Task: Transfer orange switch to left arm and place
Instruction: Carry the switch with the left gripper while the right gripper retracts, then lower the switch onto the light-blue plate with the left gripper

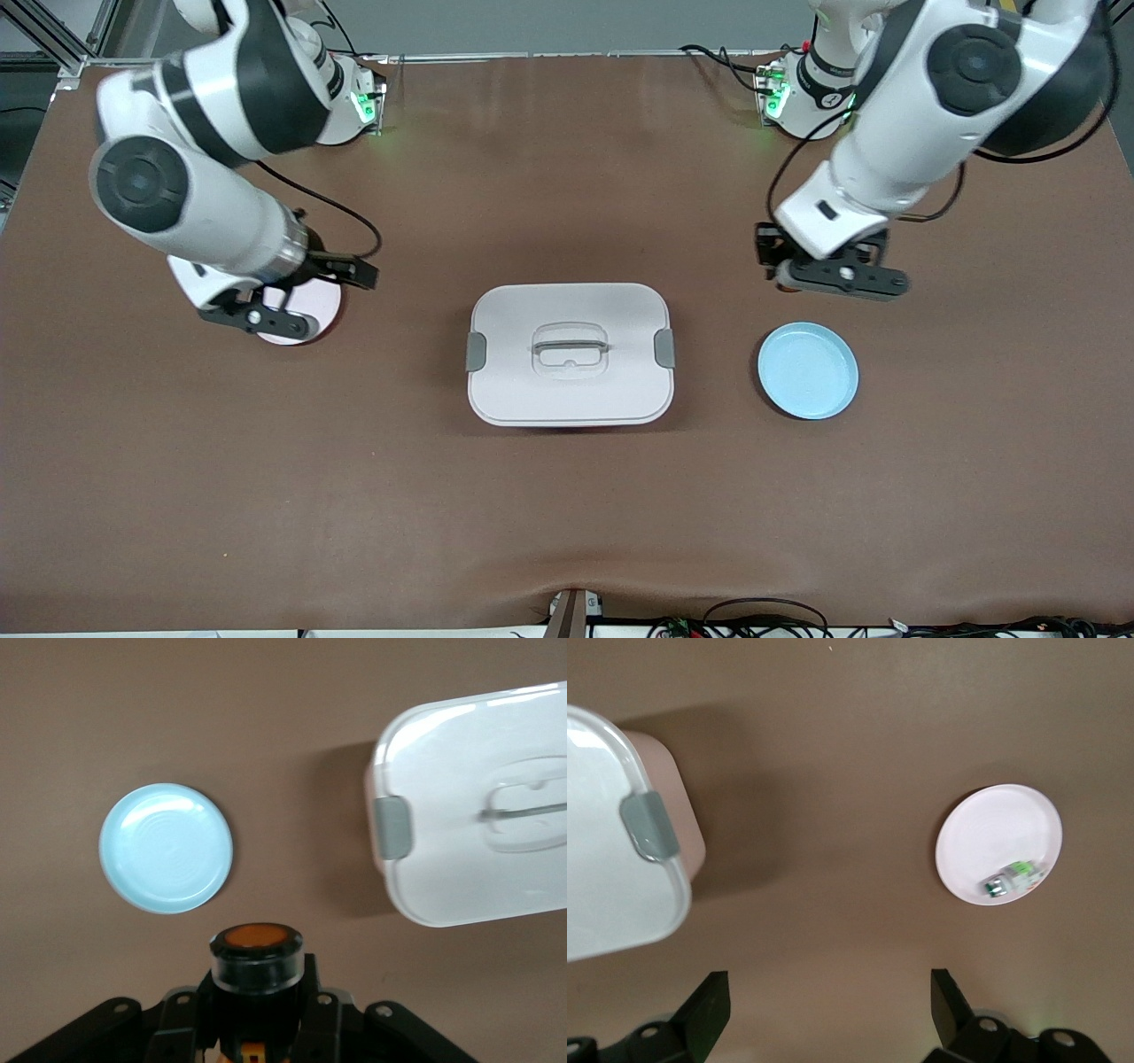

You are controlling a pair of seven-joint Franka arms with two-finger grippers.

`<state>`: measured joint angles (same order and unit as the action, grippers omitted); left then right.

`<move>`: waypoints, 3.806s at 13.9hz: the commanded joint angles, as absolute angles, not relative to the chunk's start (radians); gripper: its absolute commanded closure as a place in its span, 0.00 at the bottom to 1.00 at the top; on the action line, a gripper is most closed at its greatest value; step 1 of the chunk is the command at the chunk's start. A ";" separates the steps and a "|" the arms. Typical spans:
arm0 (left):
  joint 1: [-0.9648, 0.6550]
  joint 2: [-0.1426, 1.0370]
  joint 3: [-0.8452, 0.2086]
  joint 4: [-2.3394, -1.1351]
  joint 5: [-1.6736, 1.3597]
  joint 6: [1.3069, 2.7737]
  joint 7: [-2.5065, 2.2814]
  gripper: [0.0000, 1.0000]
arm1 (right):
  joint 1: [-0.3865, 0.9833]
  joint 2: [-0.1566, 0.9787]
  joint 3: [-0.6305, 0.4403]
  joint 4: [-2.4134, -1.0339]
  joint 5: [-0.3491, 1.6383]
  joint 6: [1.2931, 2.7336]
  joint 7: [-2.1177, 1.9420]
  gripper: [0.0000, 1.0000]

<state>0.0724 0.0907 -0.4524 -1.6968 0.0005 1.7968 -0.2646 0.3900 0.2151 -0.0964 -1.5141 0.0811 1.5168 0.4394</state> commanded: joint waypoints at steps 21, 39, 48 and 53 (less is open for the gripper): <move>0.410 -0.052 -0.492 -2.011 -0.084 2.095 -1.314 1.00 | 0.034 -0.049 -0.080 -1.580 -0.094 1.486 -0.015 0.00; 0.397 0.233 -0.540 -2.177 0.190 2.332 -1.715 1.00 | -0.012 -0.192 -0.072 -1.776 0.009 1.620 0.038 0.00; 0.364 0.455 -0.538 -2.051 0.381 2.390 -1.888 1.00 | -0.006 -0.045 -0.061 -1.547 -0.002 1.546 0.091 0.00; 0.364 0.523 -0.538 -2.045 0.483 2.417 -1.965 1.00 | -0.005 0.024 -0.061 -1.470 -0.005 1.539 0.092 0.00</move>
<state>0.3622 0.5014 -0.5314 -2.0632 0.4505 2.4051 -1.9395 -0.0016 -0.0118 -0.0652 -1.5286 -0.0032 1.5662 0.0756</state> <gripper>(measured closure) 0.656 0.000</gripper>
